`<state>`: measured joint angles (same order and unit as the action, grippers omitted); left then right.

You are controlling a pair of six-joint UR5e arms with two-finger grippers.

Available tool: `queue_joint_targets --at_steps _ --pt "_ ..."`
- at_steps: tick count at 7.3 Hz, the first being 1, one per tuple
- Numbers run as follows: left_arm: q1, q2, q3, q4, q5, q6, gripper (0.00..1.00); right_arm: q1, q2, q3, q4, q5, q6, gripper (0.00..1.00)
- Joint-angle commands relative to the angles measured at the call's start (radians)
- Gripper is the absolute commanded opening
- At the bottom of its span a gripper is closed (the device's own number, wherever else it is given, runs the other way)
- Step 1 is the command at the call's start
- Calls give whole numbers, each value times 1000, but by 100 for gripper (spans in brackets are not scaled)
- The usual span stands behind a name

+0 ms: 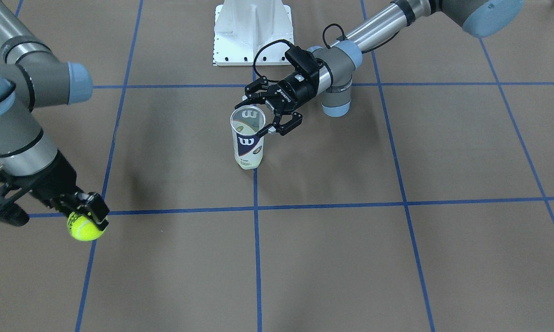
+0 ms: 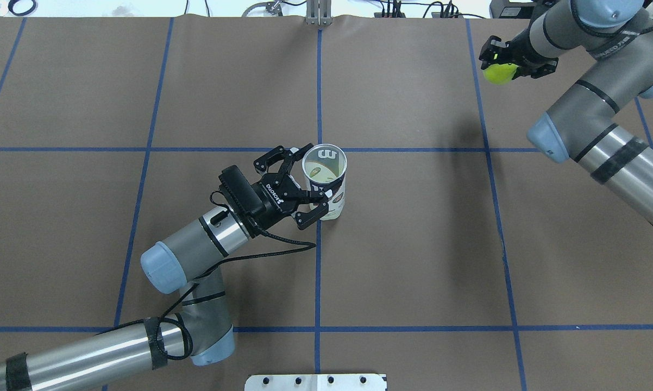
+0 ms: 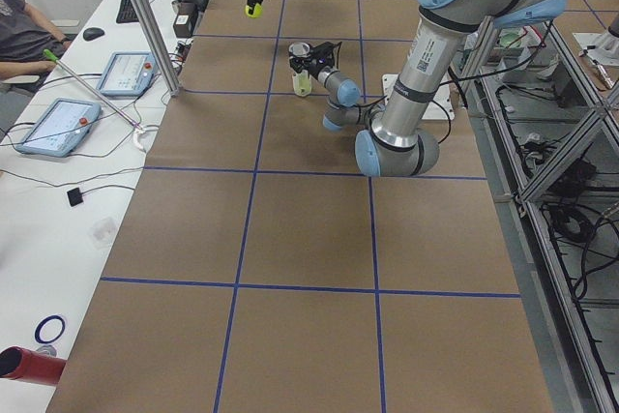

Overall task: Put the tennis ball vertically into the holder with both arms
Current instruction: 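Carry the ball with the right gripper over the can's opening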

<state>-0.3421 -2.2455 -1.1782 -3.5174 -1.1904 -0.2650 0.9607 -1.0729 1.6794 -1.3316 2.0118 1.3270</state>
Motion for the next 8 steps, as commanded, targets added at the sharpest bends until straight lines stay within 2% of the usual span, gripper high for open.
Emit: queue_joint_targets --at_steps 1,3,5,8 --pt "0 0 0 2 0 0 82 -103 11 230 -159 13 143 0" --pt "0 0 0 2 0 0 82 -186 89 243 -162 2 269 0" --pt "2 0 0 2 0 1 82 -250 164 234 -164 -8 317 0" --pt "2 -2 0 2 0 1 82 -324 252 179 -164 -88 362 0"
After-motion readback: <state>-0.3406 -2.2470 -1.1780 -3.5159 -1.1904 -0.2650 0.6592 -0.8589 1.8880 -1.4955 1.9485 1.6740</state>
